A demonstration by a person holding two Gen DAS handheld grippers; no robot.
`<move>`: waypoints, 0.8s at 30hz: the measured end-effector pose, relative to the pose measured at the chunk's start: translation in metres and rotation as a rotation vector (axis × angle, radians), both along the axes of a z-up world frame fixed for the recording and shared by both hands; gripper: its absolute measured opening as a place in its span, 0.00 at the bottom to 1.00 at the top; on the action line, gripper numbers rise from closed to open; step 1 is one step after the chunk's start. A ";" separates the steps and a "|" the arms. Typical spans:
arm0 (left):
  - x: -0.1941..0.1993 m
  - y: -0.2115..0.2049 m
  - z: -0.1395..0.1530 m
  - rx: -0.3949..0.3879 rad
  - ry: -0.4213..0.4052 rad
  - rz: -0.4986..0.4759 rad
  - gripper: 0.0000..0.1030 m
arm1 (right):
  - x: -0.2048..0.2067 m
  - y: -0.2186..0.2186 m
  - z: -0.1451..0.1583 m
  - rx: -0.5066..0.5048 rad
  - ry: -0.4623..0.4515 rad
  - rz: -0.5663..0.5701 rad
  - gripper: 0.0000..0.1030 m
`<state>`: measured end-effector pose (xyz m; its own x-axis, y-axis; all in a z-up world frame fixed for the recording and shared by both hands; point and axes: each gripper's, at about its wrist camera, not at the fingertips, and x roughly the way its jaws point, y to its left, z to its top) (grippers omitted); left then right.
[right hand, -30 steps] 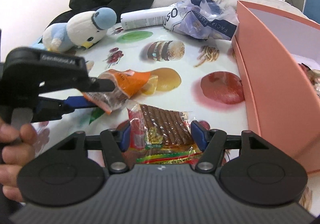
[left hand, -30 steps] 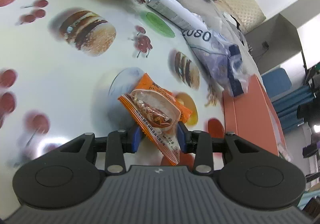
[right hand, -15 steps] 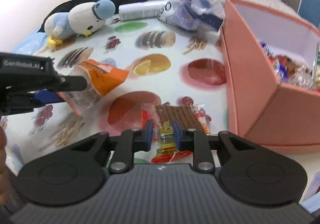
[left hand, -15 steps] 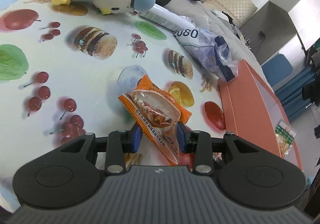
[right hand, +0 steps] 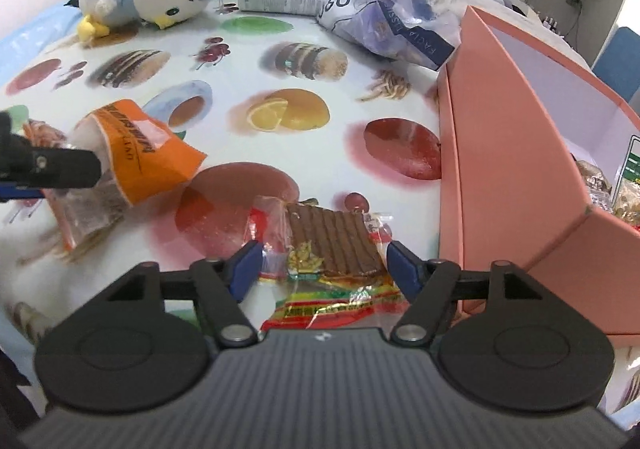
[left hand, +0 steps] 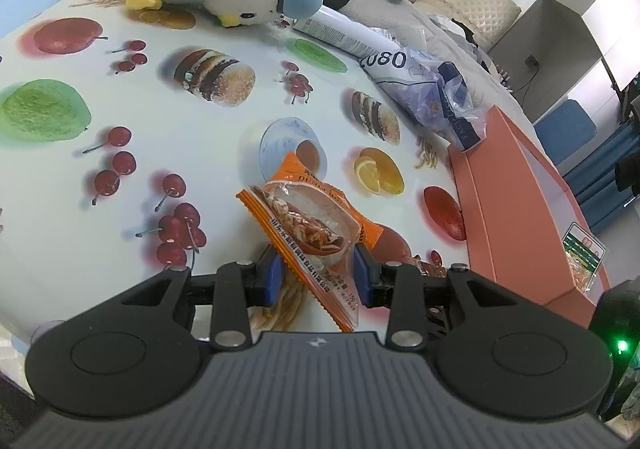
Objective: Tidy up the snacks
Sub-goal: 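Lift the orange snack and meat-strip pack and carry them toward the pink box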
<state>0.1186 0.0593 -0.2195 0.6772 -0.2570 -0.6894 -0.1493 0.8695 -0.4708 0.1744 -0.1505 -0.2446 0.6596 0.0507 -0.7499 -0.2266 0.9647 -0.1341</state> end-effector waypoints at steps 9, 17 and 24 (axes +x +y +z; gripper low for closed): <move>-0.003 0.003 0.000 0.003 -0.001 0.008 0.40 | 0.008 -0.013 -0.006 0.173 0.078 -0.061 0.68; -0.009 -0.001 0.004 0.032 -0.004 -0.003 0.39 | 0.000 -0.014 0.003 0.157 0.061 -0.046 0.46; -0.013 -0.009 0.019 0.066 -0.015 -0.025 0.39 | -0.014 -0.017 0.022 0.192 0.038 -0.061 0.46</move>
<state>0.1052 0.0506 -0.2007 0.6816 -0.2283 -0.6952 -0.1203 0.9022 -0.4142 0.1606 -0.1671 -0.2225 0.6374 0.1558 -0.7546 -0.1683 0.9838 0.0610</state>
